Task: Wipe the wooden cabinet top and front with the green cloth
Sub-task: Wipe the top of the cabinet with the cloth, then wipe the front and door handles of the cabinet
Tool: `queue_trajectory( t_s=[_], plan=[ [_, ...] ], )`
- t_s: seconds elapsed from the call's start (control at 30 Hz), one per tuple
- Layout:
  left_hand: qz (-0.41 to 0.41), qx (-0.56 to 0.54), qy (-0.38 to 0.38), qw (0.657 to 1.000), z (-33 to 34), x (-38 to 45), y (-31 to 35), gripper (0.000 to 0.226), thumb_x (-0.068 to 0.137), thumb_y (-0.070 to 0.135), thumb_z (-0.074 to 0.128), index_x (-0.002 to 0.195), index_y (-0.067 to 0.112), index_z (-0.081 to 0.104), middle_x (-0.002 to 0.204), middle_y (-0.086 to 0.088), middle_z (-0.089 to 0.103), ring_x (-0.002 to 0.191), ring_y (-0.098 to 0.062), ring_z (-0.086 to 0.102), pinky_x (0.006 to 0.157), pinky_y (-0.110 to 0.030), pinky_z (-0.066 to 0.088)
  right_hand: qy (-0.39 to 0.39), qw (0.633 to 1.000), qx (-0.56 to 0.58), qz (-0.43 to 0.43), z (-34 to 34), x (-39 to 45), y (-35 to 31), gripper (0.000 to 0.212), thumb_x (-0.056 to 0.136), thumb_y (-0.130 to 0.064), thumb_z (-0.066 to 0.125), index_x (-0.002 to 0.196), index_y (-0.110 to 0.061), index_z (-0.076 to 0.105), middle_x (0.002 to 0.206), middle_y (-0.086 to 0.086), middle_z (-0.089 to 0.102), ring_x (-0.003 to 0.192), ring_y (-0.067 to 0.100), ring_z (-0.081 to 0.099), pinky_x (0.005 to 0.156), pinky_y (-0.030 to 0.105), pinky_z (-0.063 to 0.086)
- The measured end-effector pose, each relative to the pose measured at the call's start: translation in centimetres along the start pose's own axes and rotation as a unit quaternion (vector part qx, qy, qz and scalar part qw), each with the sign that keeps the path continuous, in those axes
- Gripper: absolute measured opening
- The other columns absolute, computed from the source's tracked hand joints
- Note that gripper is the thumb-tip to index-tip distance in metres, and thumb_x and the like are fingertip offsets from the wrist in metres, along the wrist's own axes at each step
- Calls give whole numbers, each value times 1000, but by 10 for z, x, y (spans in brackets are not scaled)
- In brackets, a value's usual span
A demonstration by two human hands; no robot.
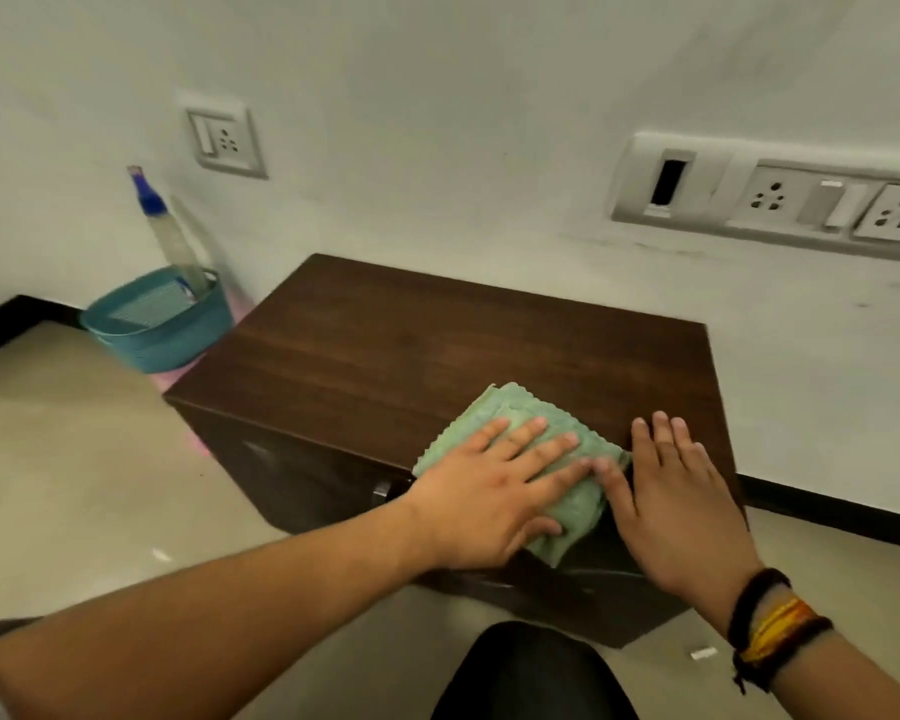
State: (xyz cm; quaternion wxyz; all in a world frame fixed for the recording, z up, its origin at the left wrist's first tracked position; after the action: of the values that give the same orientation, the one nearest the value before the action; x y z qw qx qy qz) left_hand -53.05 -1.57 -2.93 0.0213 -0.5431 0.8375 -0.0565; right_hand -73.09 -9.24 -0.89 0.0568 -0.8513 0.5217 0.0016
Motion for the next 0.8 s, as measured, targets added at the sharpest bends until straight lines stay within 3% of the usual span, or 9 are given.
queue_trajectory(
  t_s=[0.23, 0.53, 0.63, 0.8],
  plan=[
    [-109, 4, -25, 994, 0, -89, -81, 65, 104, 56, 13, 161, 25, 7, 168, 0, 9, 155, -23, 1, 123, -48, 13, -11, 982, -10, -189, 10, 28, -110, 86, 93, -66, -3, 159, -12, 6, 168, 9, 3, 155, 29, -1, 125, 43, 6],
    [-184, 16, 36, 982, 19, -168, -152, 66, 102, 58, 12, 160, 25, 17, 165, -2, 24, 153, -26, 17, 122, -49, 20, -43, 961, -17, -272, 17, 54, -218, 80, 98, -60, 6, 159, -10, 2, 168, 14, -3, 155, 25, -7, 125, 40, -1],
    [-301, 12, 127, 945, 40, -195, -155, 63, 103, 52, 19, 158, 22, 25, 163, -4, 28, 153, -26, 19, 119, -51, 24, -56, 942, -28, -331, 16, 63, -254, 81, 95, -62, 6, 159, -12, -3, 168, 11, -6, 154, 22, -11, 125, 37, -5],
    [-454, -39, 300, 838, 74, -195, -131, 64, 100, 36, 37, 158, 15, 21, 166, -12, 15, 154, -34, 9, 121, -55, 20, -57, 910, -63, -407, 16, 85, -294, 81, 93, -62, 5, 157, -14, -11, 167, 7, -11, 153, 19, -15, 125, 37, -5]
  ],
)
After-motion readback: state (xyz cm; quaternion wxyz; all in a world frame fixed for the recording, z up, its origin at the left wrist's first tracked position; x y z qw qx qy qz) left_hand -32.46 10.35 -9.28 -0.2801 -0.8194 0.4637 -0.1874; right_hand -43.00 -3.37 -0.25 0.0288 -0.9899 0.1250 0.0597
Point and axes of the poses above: each hand's wrist, its own x-axis towards the middle knuckle, its own z-axis out of the palm, y = z × x, the point moved 1 cm from there along x, towards the middle knuckle
